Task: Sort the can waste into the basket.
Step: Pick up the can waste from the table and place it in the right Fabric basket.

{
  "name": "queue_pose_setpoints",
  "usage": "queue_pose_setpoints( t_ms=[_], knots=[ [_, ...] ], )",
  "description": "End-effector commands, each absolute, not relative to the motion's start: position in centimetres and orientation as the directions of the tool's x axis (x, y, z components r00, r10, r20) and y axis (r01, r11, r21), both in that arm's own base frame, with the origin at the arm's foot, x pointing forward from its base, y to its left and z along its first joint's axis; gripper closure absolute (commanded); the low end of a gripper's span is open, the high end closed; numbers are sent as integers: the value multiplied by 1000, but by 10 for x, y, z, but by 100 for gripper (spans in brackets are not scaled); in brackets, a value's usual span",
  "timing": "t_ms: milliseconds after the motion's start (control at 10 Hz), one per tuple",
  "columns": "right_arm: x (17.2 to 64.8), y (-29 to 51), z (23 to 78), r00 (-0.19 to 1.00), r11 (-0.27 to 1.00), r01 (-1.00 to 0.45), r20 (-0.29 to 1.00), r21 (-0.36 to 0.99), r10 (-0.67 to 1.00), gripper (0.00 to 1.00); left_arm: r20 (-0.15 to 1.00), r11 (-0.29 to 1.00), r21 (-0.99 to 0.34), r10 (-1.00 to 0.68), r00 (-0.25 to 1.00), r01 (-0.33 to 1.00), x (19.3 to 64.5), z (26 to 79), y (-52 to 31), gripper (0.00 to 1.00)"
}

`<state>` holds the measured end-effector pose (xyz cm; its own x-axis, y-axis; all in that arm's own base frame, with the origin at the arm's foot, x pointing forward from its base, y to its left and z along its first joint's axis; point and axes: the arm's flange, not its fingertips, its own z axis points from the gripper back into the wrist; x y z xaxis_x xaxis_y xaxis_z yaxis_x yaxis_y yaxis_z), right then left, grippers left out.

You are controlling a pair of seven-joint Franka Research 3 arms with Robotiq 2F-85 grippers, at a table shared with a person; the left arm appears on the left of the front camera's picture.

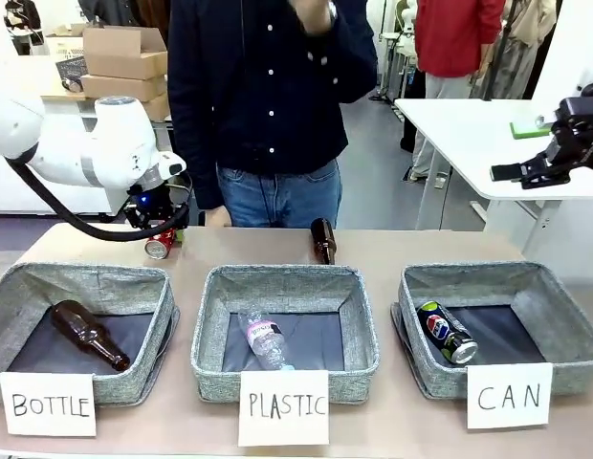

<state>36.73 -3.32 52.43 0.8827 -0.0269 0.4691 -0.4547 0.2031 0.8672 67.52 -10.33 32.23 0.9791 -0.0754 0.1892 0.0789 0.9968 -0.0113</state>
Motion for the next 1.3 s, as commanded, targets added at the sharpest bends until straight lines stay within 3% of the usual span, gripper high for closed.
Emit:
queue_pose_setpoints(
  t_ms=[0, 400, 800, 1000, 1200],
  knots=[
    [367, -33, 525, 877, 205, -465, 479, 861, -22, 0, 178, 997, 44, -65, 982, 58, 679, 318, -111, 100],
    [367, -33, 525, 877, 205, -465, 479, 861, -22, 0, 183, 998, 58, -49, 982, 39, 677, 318, -108, 100],
    [367, -33, 525, 877, 205, -465, 479, 861, -22, 0, 211, 1000, -14, -14, 977, 18, 662, 339, -99, 100],
    [367, -33, 525, 877, 205, -465, 479, 861, -22, 0, 210, 986, -138, -68, 975, 98, 608, 397, -87, 100],
    [367, -33, 525, 877, 205, -465, 479, 861, -22, 0, 213, 884, -243, -353, 911, 399, 490, 456, -84, 100]
  ],
)
